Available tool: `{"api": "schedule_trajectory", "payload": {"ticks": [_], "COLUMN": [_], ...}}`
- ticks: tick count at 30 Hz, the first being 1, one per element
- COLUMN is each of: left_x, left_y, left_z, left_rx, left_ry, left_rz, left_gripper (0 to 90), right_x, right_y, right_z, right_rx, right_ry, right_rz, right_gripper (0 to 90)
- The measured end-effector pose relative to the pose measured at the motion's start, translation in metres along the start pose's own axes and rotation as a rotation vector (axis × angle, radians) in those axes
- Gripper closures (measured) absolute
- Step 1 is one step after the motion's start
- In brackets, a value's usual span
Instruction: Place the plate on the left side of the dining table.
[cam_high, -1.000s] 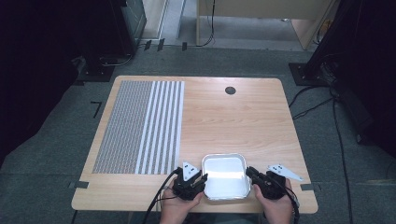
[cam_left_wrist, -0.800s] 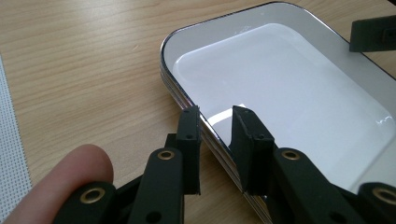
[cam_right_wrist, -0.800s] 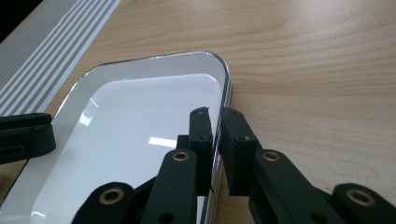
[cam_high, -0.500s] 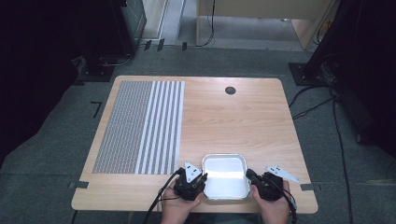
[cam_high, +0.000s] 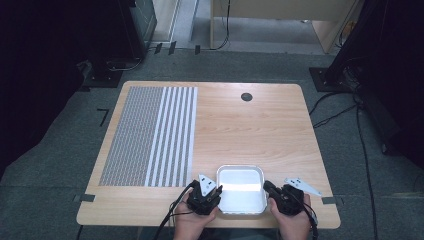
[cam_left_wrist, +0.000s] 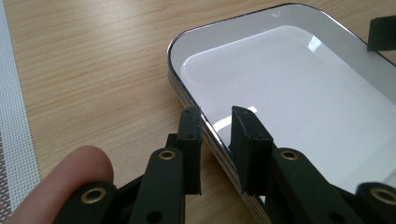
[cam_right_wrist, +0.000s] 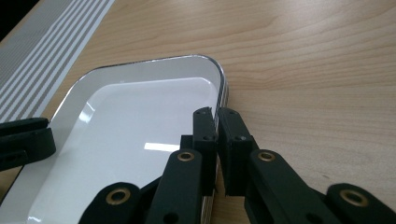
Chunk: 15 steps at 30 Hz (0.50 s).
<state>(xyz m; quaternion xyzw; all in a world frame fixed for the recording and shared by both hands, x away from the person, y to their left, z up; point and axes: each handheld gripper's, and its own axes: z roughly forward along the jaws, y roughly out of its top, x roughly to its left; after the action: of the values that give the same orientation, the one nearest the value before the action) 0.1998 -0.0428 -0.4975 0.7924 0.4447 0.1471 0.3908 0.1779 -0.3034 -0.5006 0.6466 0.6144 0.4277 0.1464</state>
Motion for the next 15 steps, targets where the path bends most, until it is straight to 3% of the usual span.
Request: {"api": "schedule_trajectory", "payload": {"ticks": [6, 9, 12, 15], "left_x": [0.0006, 0.0028, 0.0031, 0.0038], "left_y": [0.0008, 0.0018, 0.0018, 0.0019], "left_z": [-0.0001, -0.0001, 0.0000, -0.0001], "left_rx": [0.002, 0.007, 0.006, 0.005], "left_ry": [-0.004, -0.017, -0.020, -0.024], "left_rz": [-0.018, -0.049, -0.061, -0.066], "left_gripper": [76.4, 77.2, 77.4, 77.5], "right_x": [0.0033, 0.0047, 0.0049, 0.0016], "right_y": [-0.0022, -0.0024, -0.0022, -0.0007], "right_z": [0.0013, 0.0024, 0.0027, 0.0025], "right_rx": [-0.016, -0.023, -0.025, -0.017], "right_ry": [-0.022, -0.033, -0.037, -0.019], "right_rz": [-0.028, -0.041, -0.037, 0.007], "right_gripper": [86.9, 87.1, 88.2, 89.4]}}
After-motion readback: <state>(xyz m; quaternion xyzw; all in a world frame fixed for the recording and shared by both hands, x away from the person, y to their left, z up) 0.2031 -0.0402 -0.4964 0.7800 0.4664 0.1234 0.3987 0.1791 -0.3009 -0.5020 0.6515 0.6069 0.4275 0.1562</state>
